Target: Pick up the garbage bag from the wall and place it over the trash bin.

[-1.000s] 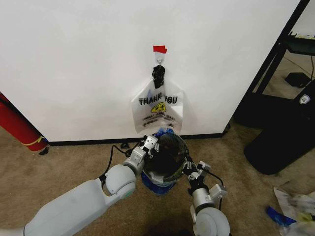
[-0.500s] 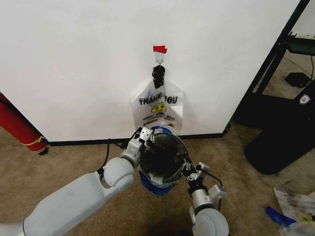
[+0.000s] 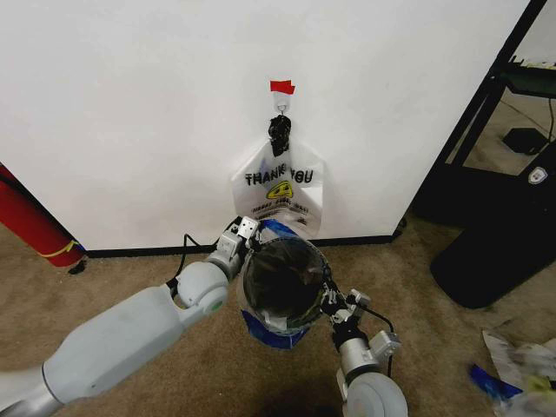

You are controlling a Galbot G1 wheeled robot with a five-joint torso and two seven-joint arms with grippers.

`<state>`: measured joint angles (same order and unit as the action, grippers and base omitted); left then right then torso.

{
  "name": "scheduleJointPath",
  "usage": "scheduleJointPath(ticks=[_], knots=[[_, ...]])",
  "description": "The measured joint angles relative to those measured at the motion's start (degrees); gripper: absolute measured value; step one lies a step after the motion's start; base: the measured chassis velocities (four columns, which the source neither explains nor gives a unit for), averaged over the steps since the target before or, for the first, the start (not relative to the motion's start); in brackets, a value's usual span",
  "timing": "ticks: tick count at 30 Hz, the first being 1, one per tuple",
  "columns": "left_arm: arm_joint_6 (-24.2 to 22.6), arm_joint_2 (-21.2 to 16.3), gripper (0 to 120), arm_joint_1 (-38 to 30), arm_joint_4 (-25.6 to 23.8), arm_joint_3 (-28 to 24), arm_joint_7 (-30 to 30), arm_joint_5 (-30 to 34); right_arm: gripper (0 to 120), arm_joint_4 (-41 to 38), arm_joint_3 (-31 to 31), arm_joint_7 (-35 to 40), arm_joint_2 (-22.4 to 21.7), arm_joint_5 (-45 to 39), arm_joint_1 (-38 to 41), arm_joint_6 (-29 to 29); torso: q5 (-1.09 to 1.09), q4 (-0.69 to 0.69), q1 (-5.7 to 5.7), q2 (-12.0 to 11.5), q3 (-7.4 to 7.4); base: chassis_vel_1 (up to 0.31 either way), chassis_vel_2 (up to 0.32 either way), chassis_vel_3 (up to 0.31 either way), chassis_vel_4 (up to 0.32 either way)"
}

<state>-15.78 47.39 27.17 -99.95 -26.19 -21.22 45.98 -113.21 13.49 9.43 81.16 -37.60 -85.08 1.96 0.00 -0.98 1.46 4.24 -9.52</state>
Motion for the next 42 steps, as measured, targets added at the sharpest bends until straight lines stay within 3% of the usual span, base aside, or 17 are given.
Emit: scheduleJointPath(ticks=[8,13,17,19,22,27,31,33,34,35,37,42], knots=[[-0.7,-0.8,0,-2.7,1.7,-1.3,6.5,9.4,1,-0.1,-0.2,-0.5,-0.1,0.1,-0.3,0.3,0.0,-0.01,0.0,0.0,0.0,0.0,0.0,0.0,0.0],[-2.5,-0.6,0,-3.3,1.7,-1.1,5.7,11.0,1,0.0,-0.2,-0.5,-0.1,0.3,-0.4,0.5,0.0,0.0,0.0,0.0,0.0,0.0,0.0,0.0,0.0],[-6.1,-0.8,16,-3.6,0.6,0.6,3.5,11.8,1,0.0,0.0,-0.5,-0.1,0.3,-0.6,0.6,0.0,0.0,0.0,0.0,0.0,0.0,0.0,0.0,0.0],[-6.6,-1.0,18,-3.7,0.4,0.8,3.3,11.7,1,0.0,0.0,-0.5,-0.2,0.3,-0.6,0.6,0.0,0.0,0.0,0.0,0.0,0.0,0.0,0.0,0.0],[-9.6,-2.3,32,-4.2,-1.0,2.1,2.9,10.2,1,0.0,0.1,-0.2,-0.3,0.1,-0.4,0.6,0.0,0.0,0.0,0.0,0.0,0.0,0.0,0.0,0.0],[-10.6,-4.4,46,-3.8,-3.1,2.9,3.1,8.7,1,0.0,0.2,0.0,-0.5,-0.3,-0.1,0.4,0.01,0.0,0.0,0.0,0.0,0.0,0.0,0.0,0.0],[-11.6,-6.4,66,-1.1,-5.6,4.7,3.8,7.8,1,0.0,0.3,0.3,-0.3,-1.1,0.2,0.2,0.01,0.02,0.0,0.0,0.0,0.0,0.0,0.0,0.0],[-11.6,-6.4,68,-0.9,-5.6,4.9,3.6,7.8,1,-0.1,0.2,0.3,-0.3,-1.1,0.2,0.2,0.0,0.02,0.0,0.0,0.0,0.0,0.0,0.0,0.0],[-11.2,-6.1,76,0.3,-5.7,6.6,2.7,8.2,1,-0.1,0.2,0.4,-0.1,-1.3,0.2,0.1,0.0,-0.01,0.0,0.0,0.0,0.0,0.0,0.0,0.0],[-11.1,-6.0,76,0.4,-5.7,6.9,2.5,8.3,1,-0.1,0.2,0.4,-0.1,-1.3,0.2,0.1,0.0,-0.01,0.0,0.0,0.0,0.0,0.0,0.0,0.0],[-9.2,-5.4,88,4.2,-7.2,13.2,0.8,9.8,1,-0.5,0.5,1.3,0.4,-3.1,0.3,-0.5,0.0,-0.03,0.0,0.0,0.0,0.0,0.0,0.0,0.0],[-3.8,-5.3,98,11.6,-10.8,21.5,0.6,7.7,1,-1.1,2.0,3.1,1.2,-7.7,0.2,-2.2,0.01,0.01,0.0,0.0,0.0,0.0,0.0,0.0,0.0]])
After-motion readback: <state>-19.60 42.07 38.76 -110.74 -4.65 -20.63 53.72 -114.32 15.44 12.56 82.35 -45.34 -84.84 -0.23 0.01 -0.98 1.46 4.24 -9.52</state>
